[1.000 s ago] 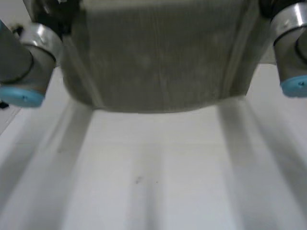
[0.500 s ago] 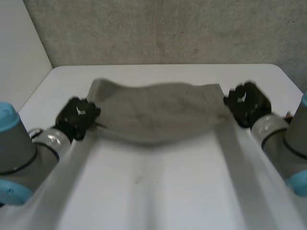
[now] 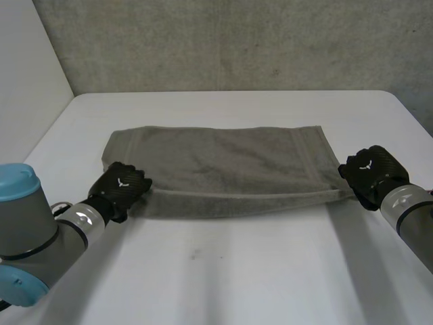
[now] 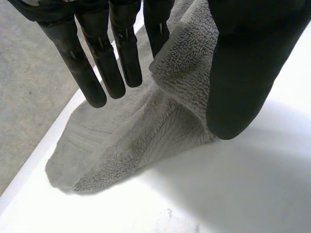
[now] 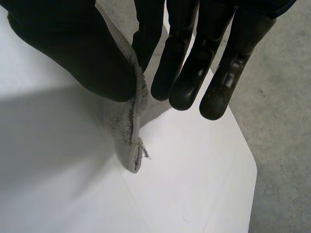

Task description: Fold the towel.

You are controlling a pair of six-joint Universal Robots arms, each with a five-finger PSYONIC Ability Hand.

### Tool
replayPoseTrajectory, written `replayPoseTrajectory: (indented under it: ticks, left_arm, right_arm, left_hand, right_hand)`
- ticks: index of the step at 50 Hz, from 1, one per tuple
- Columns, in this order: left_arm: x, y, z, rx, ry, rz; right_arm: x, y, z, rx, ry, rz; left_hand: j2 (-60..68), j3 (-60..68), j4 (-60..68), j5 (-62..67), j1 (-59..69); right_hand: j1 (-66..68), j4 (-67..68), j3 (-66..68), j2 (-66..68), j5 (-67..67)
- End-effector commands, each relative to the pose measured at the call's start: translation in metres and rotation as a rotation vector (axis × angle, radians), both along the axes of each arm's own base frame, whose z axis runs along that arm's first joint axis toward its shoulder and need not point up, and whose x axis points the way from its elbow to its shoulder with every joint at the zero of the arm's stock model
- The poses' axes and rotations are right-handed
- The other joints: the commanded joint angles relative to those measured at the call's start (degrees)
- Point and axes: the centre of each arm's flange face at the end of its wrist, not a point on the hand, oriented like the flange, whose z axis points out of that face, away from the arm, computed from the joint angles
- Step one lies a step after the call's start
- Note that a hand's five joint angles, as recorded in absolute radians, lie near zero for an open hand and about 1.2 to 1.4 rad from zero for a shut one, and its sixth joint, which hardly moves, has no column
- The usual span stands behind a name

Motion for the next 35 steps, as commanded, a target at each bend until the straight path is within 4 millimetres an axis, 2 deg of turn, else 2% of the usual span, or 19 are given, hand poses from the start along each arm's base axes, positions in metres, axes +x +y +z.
replayPoseTrajectory:
  ticks: [1, 3, 4, 6, 7, 8, 11, 20, 22, 35]
  left_arm:
    - [0.006, -0.003, 0.007, -0.02, -0.001, 0.009]
    - [0.011, -0.006, 0.019, -0.061, 0.0, 0.024]
    - [0.011, -0.006, 0.019, -0.062, 0.0, 0.024]
    - [0.02, -0.009, 0.026, -0.089, -0.037, 0.04]
    - [0.02, -0.009, 0.026, -0.089, -0.038, 0.04]
    - [0.024, -0.009, 0.028, -0.095, -0.067, 0.045]
    - [0.031, -0.005, 0.032, -0.103, -0.131, 0.041]
    - [0.031, 0.023, 0.029, -0.021, -0.227, -0.012]
    - [0.03, 0.028, 0.029, 0.002, -0.222, -0.019]
    - [0.028, 0.017, 0.024, -0.045, -0.194, -0.006]
  right_arm:
    - [-0.005, -0.004, -0.003, 0.004, -0.009, -0.004]
    - [-0.005, -0.004, -0.003, 0.006, -0.013, 0.005]
    - [-0.005, -0.004, -0.003, 0.006, -0.013, 0.005]
    - [-0.005, -0.004, -0.003, 0.006, -0.014, 0.006]
    - [-0.005, -0.004, -0.003, 0.006, -0.014, 0.006]
    - [-0.005, -0.004, -0.003, 0.005, -0.015, 0.008]
    - [-0.006, -0.005, -0.004, 0.007, -0.016, 0.005]
    - [-0.005, -0.004, -0.004, 0.008, -0.014, 0.008]
    - [-0.005, -0.004, -0.004, 0.008, -0.017, 0.01]
    - [-0.003, -0.002, -0.007, 0.02, -0.015, 0.014]
  left_hand:
    - [1.41, 1.26, 1.29, 1.38, 1.16]
    - [3.58, 3.42, 3.46, 3.55, 3.33]
    - [3.59, 3.44, 3.48, 3.57, 3.35]
    - [16.8, 16.65, 16.68, 16.77, 16.55]
    - [16.88, 16.73, 16.77, 16.86, 16.63]
    - [29.54, 29.39, 29.42, 29.51, 29.29]
    - [36.56, 36.41, 36.44, 36.53, 36.31]
    - [34.04, 33.89, 33.93, 34.02, 33.79]
    - [24.85, 24.7, 24.73, 24.82, 24.6]
    - [16.05, 15.9, 15.93, 16.02, 15.8]
  right_hand:
    - [24.12, 11.59, 12.07, 12.54, 12.98]
    - [24.12, 11.59, 12.07, 12.54, 12.98]
    - [24.12, 11.59, 12.07, 12.54, 12.98]
    - [24.12, 11.59, 12.07, 12.54, 12.98]
    - [24.12, 11.59, 12.07, 12.54, 12.98]
    - [24.12, 11.59, 12.07, 12.54, 12.98]
    - [24.12, 11.59, 12.07, 12.54, 12.98]
    - [24.12, 11.59, 12.07, 12.54, 12.98]
    - [24.12, 11.59, 12.07, 12.54, 12.98]
    - [24.12, 11.59, 12.07, 12.54, 12.98]
